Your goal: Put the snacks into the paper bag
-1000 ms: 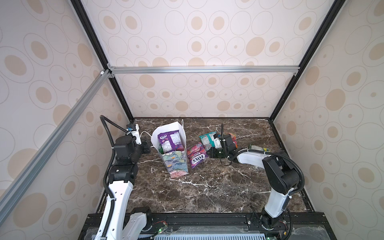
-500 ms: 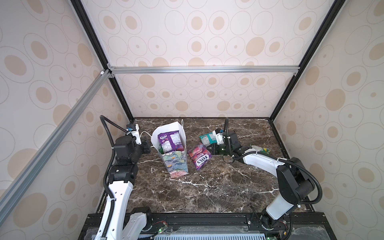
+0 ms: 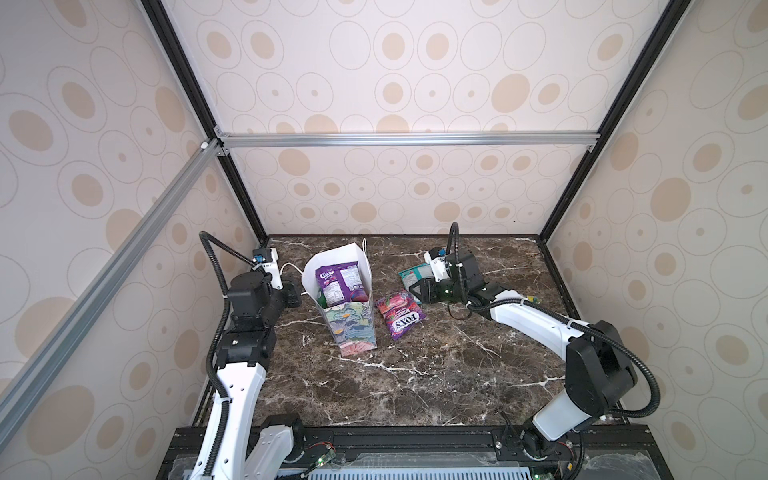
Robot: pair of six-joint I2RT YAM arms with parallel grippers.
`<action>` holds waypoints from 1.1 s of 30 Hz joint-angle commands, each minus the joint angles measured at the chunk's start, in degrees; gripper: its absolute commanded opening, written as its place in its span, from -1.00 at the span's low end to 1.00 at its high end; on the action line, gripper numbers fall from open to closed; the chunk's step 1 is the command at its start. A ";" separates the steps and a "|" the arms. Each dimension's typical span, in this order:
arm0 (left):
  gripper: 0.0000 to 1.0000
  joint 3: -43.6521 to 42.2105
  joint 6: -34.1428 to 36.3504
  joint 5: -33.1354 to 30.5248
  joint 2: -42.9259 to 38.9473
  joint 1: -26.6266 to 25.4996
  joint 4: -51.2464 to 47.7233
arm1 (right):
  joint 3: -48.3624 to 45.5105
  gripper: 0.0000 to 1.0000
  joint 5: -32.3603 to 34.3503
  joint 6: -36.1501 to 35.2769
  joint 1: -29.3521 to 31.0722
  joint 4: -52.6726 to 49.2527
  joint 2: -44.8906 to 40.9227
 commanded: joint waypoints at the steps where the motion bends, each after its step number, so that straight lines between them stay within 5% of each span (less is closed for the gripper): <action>1: -1.00 0.39 1.12 0.91 -0.77 0.38 0.19 | -1.84 0.19 -0.24 -2.93 0.28 -2.84 3.35; 33: -1.00 0.22 0.99 0.91 -0.33 0.43 0.41 | -9.09 0.26 -7.56 3.26 -4.40 11.89 14.78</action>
